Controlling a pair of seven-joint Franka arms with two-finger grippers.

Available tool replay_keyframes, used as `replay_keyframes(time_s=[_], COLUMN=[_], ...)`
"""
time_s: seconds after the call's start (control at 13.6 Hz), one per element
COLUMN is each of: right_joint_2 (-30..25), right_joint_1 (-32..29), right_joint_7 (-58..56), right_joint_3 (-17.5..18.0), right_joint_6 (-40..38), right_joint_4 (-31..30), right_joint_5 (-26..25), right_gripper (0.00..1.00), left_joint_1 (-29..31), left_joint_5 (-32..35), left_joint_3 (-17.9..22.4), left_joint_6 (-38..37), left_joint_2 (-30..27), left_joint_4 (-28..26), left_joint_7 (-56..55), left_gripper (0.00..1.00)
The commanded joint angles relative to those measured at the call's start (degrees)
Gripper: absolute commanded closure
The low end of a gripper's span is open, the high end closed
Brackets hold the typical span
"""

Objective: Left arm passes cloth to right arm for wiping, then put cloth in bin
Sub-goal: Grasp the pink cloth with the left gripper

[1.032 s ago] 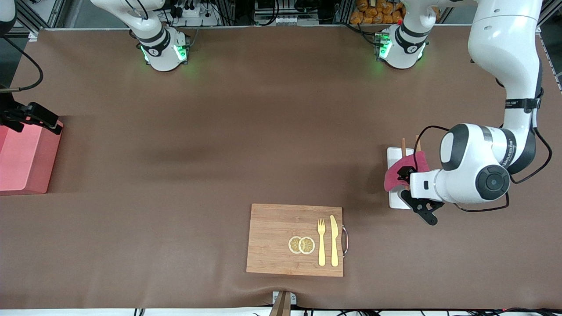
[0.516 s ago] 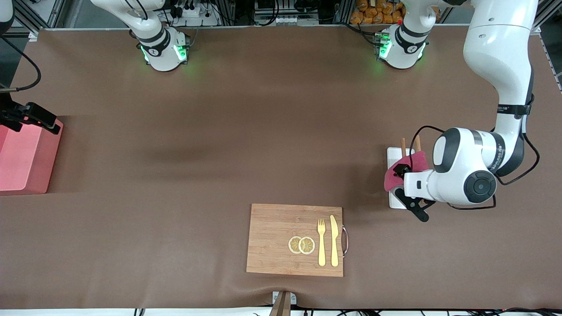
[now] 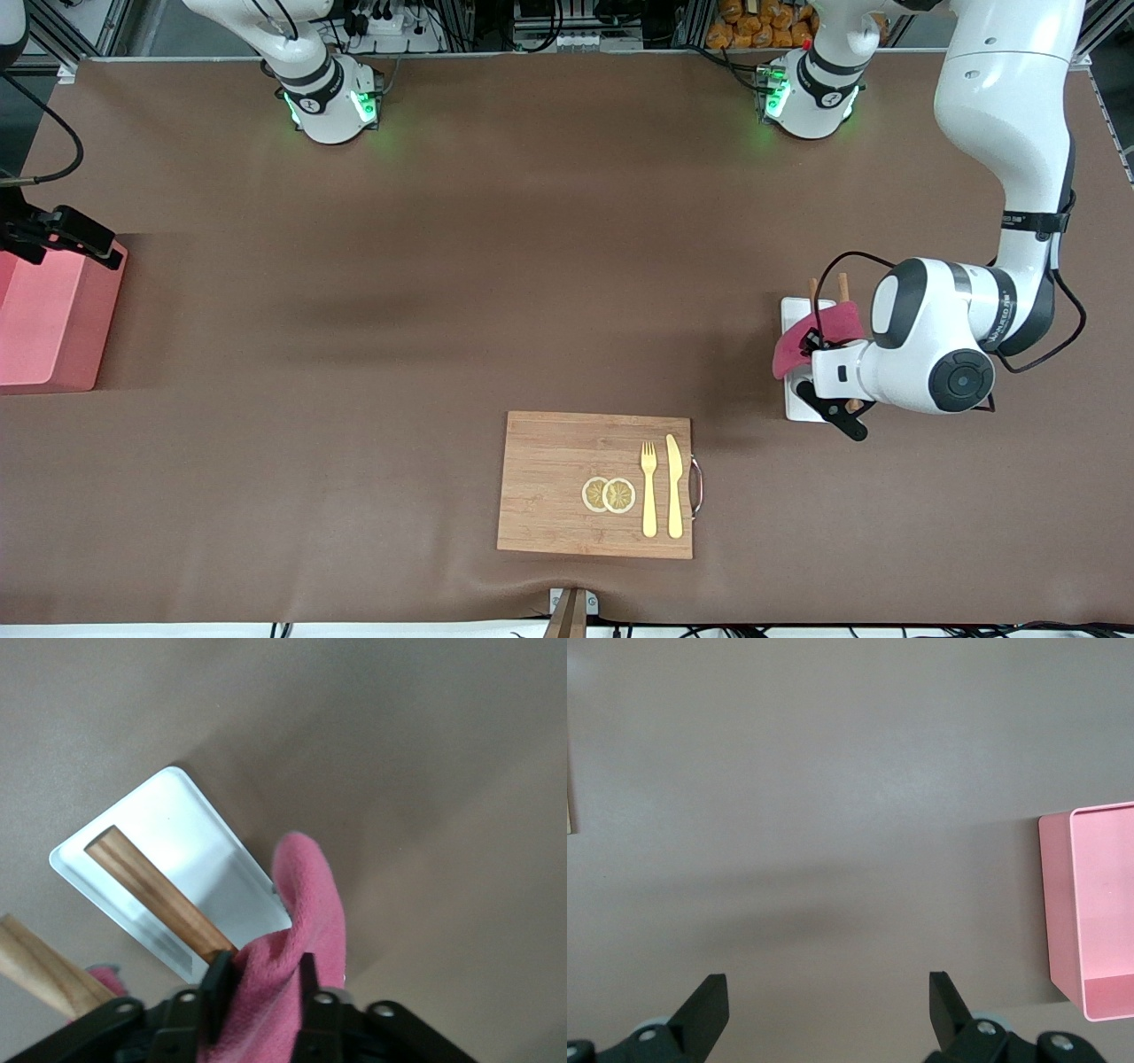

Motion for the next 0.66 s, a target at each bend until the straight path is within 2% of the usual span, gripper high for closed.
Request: replay_keyframes(time_s=[0.0,0.29,0.59], right_joint_2=[-0.5,-0.1,1.0], right_joint_1=[-0.9,-2.1,-3.8], right_joint_7=[-0.6,-1.0,-2.8], right_joint_3=[0.5,0.5,0.5], right_joint_6=[-0.4,-0.5,-3.3], right_joint_4=[-0.4,-0.1,-0.3], right_joint_5=[-0.6,-0.8,-0.7], right_gripper=[0.0,0.0,0.0], left_joint_1=[0.3,0.9,0.7], left_joint_5=[-0.9,-1.5,-6.7], left_joint_3=[0.1,0.1,0.0], left_joint_6=[-1.1,-1.2,-7.8], left_joint_2=[-1.1,-3.6,-6.4], left_joint_4=[0.0,0.7,6.1], left_joint_7=[-0.8,-1.1,-10.3], left_gripper=[1.0,1.0,1.0])
